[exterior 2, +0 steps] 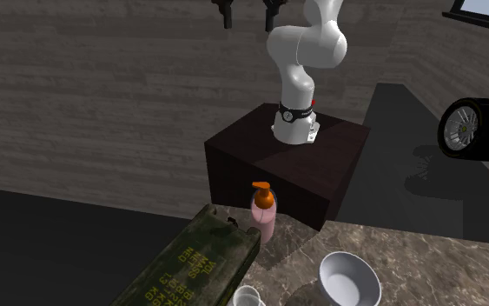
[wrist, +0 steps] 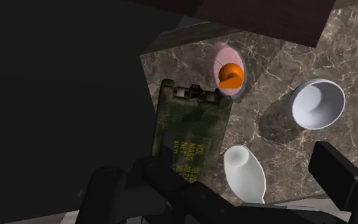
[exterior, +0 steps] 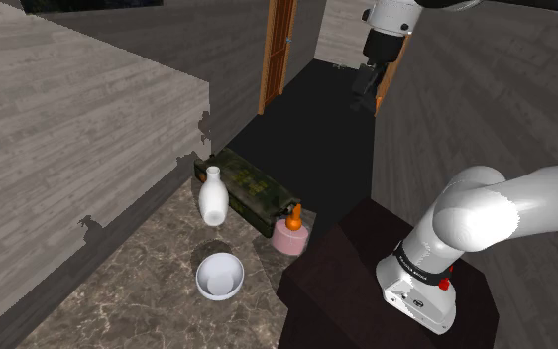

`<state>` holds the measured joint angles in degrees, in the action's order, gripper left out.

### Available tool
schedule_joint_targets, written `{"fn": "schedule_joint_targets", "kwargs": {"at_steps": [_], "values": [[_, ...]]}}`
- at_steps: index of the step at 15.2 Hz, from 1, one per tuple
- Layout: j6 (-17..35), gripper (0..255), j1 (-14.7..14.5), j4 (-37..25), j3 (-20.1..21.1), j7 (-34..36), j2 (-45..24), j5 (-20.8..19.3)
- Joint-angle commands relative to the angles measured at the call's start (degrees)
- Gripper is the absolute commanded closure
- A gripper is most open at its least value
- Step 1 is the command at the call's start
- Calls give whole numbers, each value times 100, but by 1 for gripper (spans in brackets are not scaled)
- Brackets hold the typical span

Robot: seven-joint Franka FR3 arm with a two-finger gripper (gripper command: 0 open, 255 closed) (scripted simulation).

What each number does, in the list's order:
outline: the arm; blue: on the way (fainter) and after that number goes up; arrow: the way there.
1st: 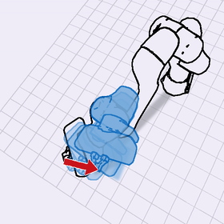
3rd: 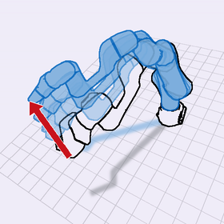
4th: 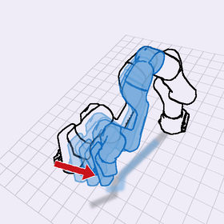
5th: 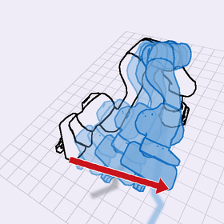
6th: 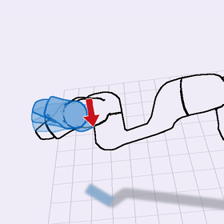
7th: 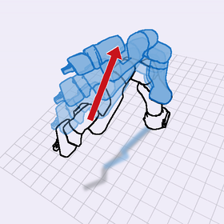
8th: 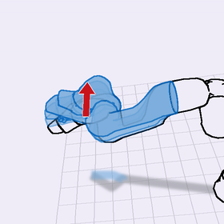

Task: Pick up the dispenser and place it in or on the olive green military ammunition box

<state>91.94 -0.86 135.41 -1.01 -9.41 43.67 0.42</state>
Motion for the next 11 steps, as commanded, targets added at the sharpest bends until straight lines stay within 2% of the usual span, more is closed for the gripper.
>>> {"fn": "schedule_joint_targets", "kwargs": {"at_steps": [1,11], "values": [[0,0,0,0,0,0,0,0],[2017,0,-150,1550,305,272,-479,196]]}}
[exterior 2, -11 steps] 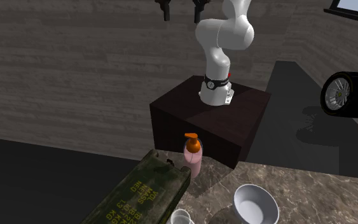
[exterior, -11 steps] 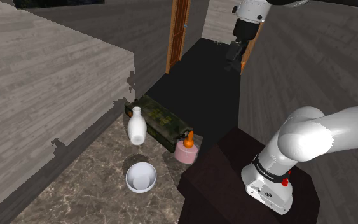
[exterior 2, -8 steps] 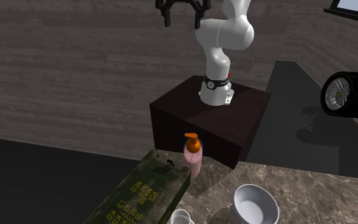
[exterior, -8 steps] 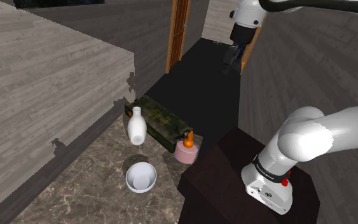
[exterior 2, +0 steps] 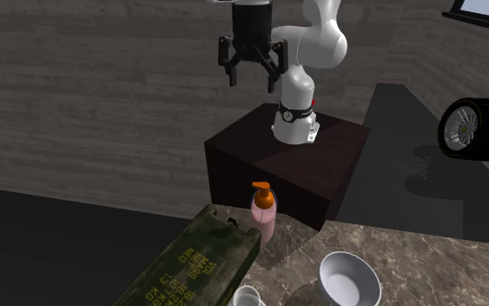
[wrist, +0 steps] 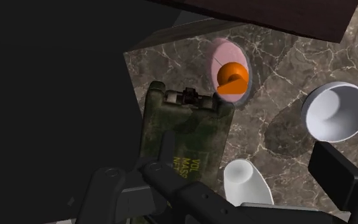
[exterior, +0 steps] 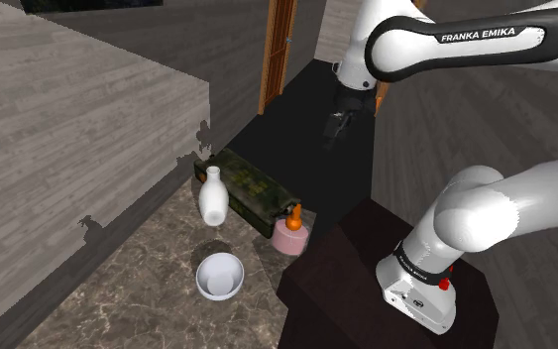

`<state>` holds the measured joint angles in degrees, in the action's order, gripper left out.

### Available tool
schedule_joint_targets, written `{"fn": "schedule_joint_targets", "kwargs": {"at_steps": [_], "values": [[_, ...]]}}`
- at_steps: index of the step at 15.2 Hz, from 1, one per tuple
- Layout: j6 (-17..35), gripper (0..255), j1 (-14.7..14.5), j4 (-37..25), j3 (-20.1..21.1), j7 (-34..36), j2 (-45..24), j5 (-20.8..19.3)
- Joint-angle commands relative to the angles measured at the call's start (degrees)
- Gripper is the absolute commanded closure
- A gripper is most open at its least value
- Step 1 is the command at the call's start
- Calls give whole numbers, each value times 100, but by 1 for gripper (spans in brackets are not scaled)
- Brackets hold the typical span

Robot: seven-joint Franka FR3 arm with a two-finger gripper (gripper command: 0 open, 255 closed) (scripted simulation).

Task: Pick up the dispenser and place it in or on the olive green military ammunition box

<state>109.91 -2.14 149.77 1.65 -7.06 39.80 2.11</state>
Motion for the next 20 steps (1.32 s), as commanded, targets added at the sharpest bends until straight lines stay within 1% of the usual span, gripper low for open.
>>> {"fn": "schedule_joint_targets", "kwargs": {"at_steps": [1,7,13,17,20], "values": [[443,0,-40,231,72,64,-198,48],[1860,0,-150,762,277,232,-1090,164],[3366,0,-225,953,493,437,-2412,207],[4343,0,-228,877,631,658,-3471,91],[5014,0,-237,716,674,943,-4316,-177]]}}
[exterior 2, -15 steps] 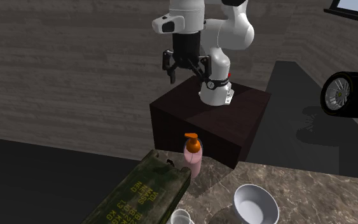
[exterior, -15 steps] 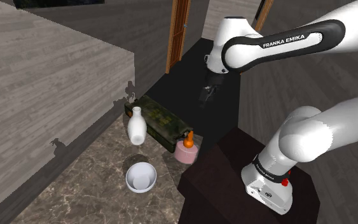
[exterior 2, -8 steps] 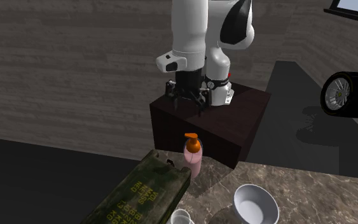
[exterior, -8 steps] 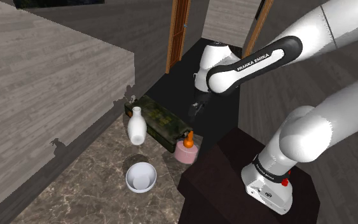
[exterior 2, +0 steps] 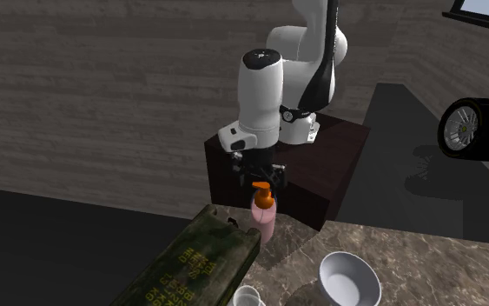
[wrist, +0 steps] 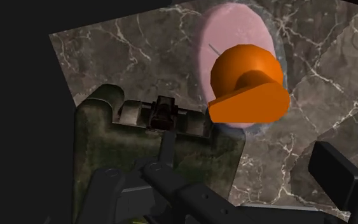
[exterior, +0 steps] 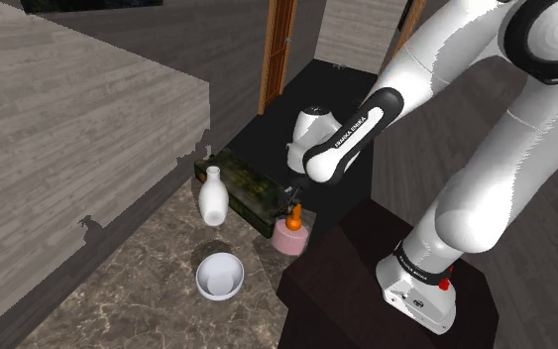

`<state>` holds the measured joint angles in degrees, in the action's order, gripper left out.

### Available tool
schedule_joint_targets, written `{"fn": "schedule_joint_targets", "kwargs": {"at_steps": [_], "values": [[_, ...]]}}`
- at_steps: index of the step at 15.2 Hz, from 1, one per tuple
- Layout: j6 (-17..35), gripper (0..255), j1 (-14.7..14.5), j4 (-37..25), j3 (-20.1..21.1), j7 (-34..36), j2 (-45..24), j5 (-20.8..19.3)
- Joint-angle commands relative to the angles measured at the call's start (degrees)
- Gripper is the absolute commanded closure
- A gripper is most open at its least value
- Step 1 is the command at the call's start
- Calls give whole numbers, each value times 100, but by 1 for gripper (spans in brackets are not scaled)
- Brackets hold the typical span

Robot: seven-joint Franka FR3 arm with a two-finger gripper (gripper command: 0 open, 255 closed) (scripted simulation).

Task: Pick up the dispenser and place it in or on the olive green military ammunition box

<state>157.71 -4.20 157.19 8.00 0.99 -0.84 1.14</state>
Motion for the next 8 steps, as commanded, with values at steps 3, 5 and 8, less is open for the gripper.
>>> {"fn": "schedule_joint_targets", "kwargs": {"at_steps": [3,5,8], "values": [[823,0,-168,-275,-87,523,-1105,-486],[1047,0,-294,-406,-201,666,-1463,-627],[1290,0,-393,-481,-320,739,-1779,-720]]}}
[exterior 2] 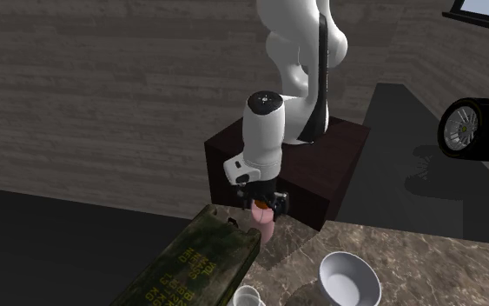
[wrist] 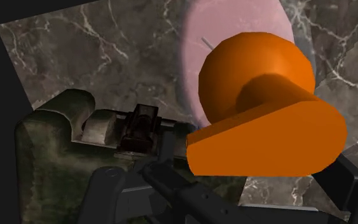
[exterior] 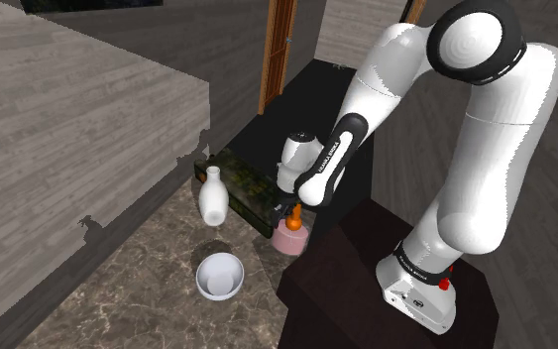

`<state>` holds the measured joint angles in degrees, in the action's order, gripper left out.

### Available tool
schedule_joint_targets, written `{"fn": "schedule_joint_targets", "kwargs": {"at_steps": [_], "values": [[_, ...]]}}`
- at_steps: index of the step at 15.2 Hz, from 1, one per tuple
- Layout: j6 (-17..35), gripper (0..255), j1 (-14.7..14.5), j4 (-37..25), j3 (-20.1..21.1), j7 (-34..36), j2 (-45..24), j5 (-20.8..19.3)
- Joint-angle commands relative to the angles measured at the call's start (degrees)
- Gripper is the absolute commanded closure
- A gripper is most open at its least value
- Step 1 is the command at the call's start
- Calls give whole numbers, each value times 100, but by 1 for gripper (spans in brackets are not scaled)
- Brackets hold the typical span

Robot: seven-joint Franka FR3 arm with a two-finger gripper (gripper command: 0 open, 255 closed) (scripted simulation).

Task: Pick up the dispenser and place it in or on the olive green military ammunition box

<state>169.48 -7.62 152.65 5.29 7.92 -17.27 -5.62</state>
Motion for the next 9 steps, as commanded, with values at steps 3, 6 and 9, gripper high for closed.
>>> {"fn": "schedule_joint_targets", "kwargs": {"at_steps": [3,6,9], "values": [[345,0,-149,-115,-160,102,-454,-112],[463,0,-199,-165,-214,123,-622,-135],[463,0,-199,-166,-214,122,-622,-134]]}}
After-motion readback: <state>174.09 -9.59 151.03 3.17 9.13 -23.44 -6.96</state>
